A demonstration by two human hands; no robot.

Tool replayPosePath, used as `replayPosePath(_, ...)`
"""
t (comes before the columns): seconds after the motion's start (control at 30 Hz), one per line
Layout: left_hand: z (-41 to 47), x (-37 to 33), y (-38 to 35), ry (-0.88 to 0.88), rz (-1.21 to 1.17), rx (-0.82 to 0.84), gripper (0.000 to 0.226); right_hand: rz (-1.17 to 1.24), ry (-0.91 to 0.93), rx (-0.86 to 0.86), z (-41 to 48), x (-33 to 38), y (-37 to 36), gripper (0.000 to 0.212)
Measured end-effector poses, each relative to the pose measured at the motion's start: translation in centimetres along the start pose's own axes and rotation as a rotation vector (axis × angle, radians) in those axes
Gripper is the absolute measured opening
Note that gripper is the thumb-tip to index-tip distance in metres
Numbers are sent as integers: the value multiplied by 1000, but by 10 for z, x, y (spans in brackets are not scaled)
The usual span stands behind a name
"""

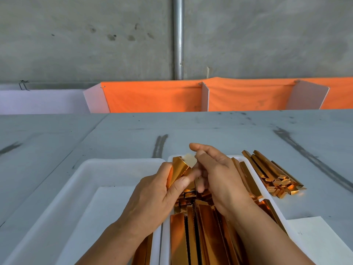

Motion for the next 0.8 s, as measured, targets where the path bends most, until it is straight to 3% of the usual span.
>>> replayPosePath(0.1, -1, -1, 0, -24, 38, 16, 45, 138, -114, 84, 2, -5, -3, 22)
replayPosePath(0.23, 0, -1, 1, -56, 121, 21, 46, 197, -104, 184, 1, -2, -8, 24)
replayPosePath(0.8, -2, 1, -3, -111, 137, 24, 47, 11, 11, 85, 1, 0, -3, 11)
Point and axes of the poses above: each hand's wrist, its own z-axis towards the middle knuckle, its own y-axis out of the back of the hand, x = y × z, the point moved 5 cm from there along z, towards the middle knuckle, and after that the axes turned 5 degrees about -z, right-handed, at the moved point
